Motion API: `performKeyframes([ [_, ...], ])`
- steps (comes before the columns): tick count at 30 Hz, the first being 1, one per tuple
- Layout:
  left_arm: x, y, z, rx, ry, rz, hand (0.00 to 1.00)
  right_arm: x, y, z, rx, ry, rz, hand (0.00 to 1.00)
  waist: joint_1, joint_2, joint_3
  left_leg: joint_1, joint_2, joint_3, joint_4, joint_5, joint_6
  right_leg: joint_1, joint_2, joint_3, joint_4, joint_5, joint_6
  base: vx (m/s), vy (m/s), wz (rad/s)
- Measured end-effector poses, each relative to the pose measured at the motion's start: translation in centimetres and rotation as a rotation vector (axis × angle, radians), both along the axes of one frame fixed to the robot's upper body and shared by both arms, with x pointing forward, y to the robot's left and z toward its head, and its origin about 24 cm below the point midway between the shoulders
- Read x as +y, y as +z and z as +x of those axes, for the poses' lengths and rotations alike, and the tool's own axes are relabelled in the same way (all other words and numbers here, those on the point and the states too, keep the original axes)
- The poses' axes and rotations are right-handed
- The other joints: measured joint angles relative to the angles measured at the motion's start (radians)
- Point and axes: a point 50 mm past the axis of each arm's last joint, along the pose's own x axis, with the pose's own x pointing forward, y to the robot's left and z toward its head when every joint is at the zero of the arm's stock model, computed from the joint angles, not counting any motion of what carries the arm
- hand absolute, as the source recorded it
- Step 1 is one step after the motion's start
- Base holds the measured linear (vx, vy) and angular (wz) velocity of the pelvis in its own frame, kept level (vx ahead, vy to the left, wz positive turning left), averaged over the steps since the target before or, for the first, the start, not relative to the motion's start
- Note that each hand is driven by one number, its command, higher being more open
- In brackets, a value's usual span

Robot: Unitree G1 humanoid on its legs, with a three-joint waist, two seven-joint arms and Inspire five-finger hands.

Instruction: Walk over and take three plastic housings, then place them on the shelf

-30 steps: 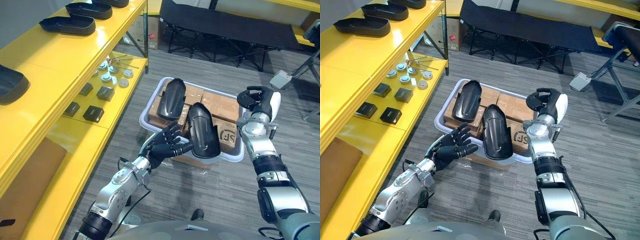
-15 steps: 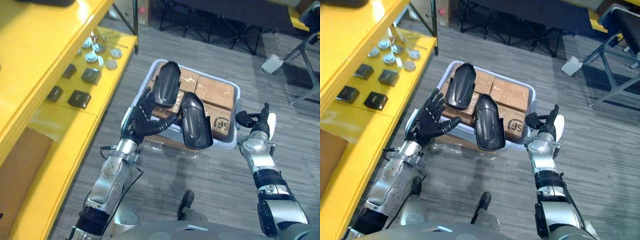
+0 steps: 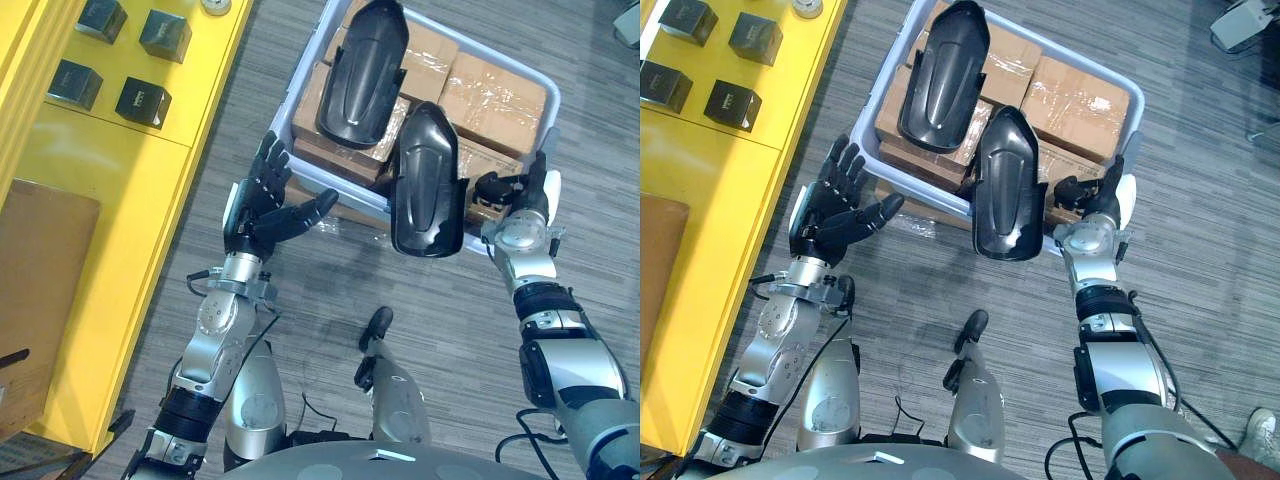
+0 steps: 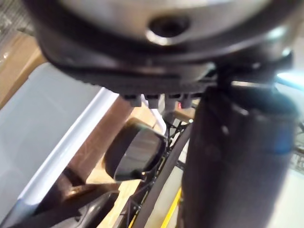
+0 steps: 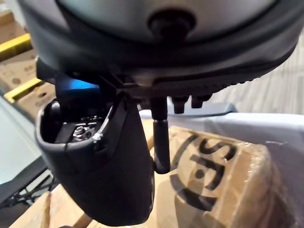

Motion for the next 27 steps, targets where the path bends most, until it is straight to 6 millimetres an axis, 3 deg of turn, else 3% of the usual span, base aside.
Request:
performKeyframes([
  [6, -0.3, -0.5, 0.3, 0.005, 0.016, -0.030, 1.00, -0.9, 3.8, 1.0, -0.075, 0.010, -0.110, 1.00, 0.020, 0.041, 0.047, -0.024, -0.003, -0.021, 0.026, -0.016, 0.009, -0.011, -0.006, -0.008, 0.024, -0.001, 0.000, 0.00, 0.006, 0.06],
  [17, 0.0, -1.9, -0.3, 0.057, 0.048, -0.025, 1.00, 0.0, 3.5, 1.0, -0.067, 0.003, -0.245, 1.00, 0.021, 0.042, 0.047, -0.039, 0.000, -0.041, 0.036, -0.013, 0.005, -0.027, -0.009, -0.019, 0.070, -0.030, -0.002, -0.01, -0.010, 0.03],
  [27, 0.3, -2.3, -1.5, 0.061, 0.051, -0.041, 1.00, -0.6, 5.4, 0.4, -0.201, -0.099, -0.218, 1.00, 0.018, 0.041, 0.047, -0.005, 0.003, -0.027, 0.002, 0.011, 0.004, -0.025, -0.009, -0.003, 0.088, -0.049, -0.003, -0.02, -0.036, -0.02],
])
